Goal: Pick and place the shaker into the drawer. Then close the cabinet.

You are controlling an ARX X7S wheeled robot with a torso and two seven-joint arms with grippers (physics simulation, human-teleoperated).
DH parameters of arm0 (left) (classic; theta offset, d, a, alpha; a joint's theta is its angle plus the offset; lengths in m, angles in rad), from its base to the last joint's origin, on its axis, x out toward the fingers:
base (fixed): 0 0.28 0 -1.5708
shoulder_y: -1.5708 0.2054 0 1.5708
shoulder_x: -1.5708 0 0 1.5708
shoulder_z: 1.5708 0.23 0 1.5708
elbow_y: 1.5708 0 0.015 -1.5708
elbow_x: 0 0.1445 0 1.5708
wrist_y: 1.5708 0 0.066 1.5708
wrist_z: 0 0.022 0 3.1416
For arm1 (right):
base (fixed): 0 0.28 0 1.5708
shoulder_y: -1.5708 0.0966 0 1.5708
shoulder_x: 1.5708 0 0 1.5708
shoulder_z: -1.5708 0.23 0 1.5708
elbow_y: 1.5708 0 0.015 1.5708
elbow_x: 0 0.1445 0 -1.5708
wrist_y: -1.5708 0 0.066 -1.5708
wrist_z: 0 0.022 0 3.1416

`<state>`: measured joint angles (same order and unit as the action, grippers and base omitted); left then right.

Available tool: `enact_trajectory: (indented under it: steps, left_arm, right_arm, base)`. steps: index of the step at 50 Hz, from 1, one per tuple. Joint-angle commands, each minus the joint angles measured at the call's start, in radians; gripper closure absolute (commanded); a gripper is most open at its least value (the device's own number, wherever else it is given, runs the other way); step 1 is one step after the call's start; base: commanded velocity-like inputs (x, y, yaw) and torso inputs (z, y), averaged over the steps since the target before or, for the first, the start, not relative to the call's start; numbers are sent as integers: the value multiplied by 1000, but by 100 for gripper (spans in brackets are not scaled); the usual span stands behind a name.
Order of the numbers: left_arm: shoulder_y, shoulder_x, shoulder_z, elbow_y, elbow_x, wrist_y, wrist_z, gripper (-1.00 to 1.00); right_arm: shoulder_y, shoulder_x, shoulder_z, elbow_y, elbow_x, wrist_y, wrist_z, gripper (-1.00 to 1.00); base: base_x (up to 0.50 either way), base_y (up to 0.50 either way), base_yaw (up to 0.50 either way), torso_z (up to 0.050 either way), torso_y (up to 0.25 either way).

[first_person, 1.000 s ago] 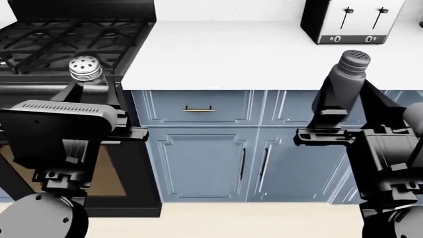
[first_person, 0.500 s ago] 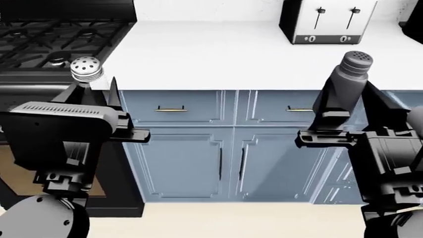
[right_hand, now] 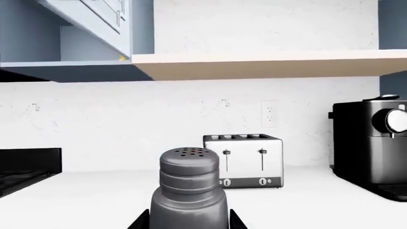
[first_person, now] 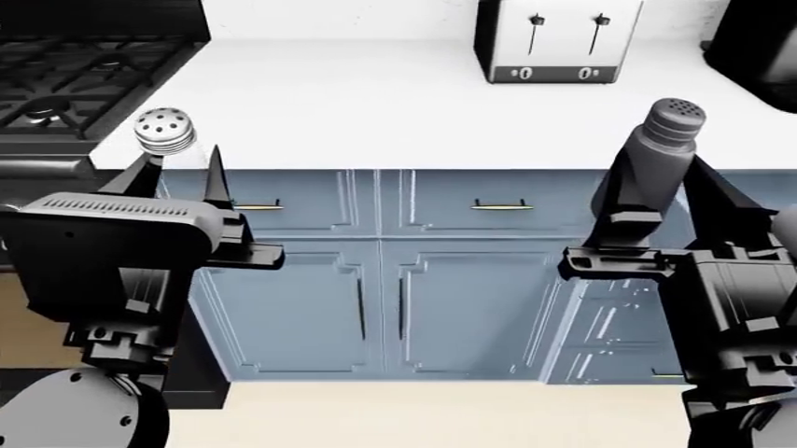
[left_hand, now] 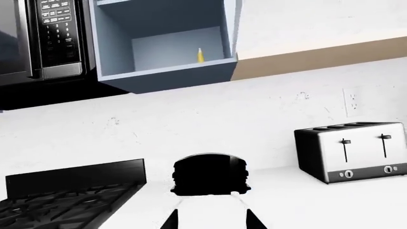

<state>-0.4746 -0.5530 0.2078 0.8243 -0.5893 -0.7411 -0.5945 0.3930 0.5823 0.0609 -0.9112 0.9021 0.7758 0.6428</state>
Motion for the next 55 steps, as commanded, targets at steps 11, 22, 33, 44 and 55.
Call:
enact_trajectory:
  steps: [11, 22, 33, 44, 55]
  left_arm:
    - [5, -1, 4, -8, -8, 21, -3, 100]
    - [23, -4, -1, -7, -6, 40, -3, 100]
    - [39, -7, -1, -13, -3, 57, 2, 100]
    - [48, -9, -3, -13, -4, 67, 1, 100]
    - [43, -7, 6, -19, -2, 68, 1, 100]
  right_arm:
    - [16, 11, -8, -8, -1, 8, 6, 100]
    - [10, 13, -8, -11, 3, 1, 11, 100]
    - [1, 10, -19, -5, -13, -13, 9, 100]
    - [5, 16, -15, -11, 2, -8, 22, 100]
    - [-2, 19, -16, -5, -2, -21, 18, 100]
  base:
    - [0, -464, 0, 0, 0]
    - [0, -462, 0, 0, 1]
    - [0, -461, 0, 0, 0]
    - [0, -462, 0, 0, 0]
    - [0, -462, 0, 0, 0]
